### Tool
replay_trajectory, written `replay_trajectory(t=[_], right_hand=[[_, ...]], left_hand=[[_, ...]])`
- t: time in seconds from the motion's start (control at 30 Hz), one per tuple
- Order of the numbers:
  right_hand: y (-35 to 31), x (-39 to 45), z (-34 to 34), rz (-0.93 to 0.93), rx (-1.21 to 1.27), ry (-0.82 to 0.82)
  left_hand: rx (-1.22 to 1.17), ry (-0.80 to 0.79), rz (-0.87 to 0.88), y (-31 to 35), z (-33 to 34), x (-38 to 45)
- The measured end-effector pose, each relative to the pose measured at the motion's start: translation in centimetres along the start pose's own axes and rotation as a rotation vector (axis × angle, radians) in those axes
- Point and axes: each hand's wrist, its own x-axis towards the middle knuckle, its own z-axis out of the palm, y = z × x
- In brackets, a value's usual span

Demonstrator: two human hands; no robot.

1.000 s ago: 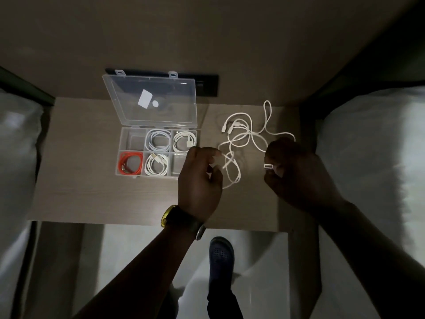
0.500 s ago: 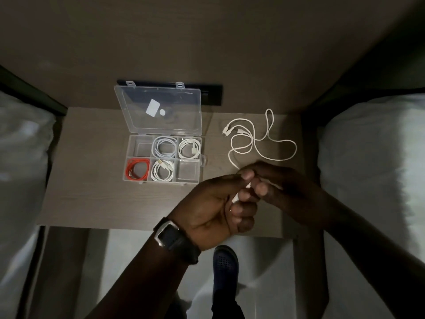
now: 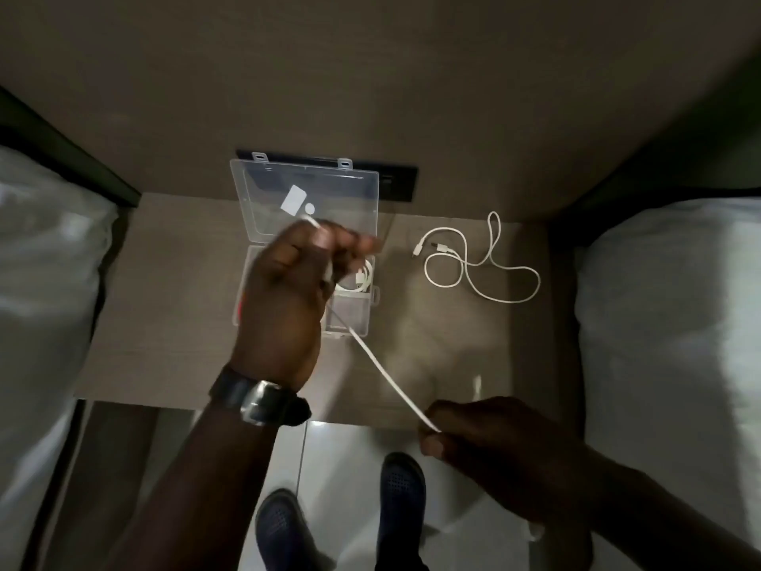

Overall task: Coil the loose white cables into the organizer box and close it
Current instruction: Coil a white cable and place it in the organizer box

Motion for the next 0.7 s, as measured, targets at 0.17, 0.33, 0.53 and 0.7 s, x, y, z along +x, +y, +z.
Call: replay_trajectory(t=[0.17, 0.33, 0.53, 0.7], right_hand=[[-0.1, 1.5, -6.3, -0.021, -0.102, 0.45], [1.9, 3.1, -4.6, 0.269, -0.163, 0.403], [-1.2, -1.3, 4.3, 0.459, 0.821, 0.005], [-2.6, -1.7, 1.8, 0.16, 0.379, -0.066]], left_hand=[[0.161, -0.33, -0.461, -4.0, 2.3, -5.7], [-0.795, -0.221, -0.662, -2.8, 2.1, -7.0], [-0.797, 0.024, -0.266, -1.9, 0.2, -4.4], [0.292, 0.047, 0.037, -4.8, -0.8, -5.1]])
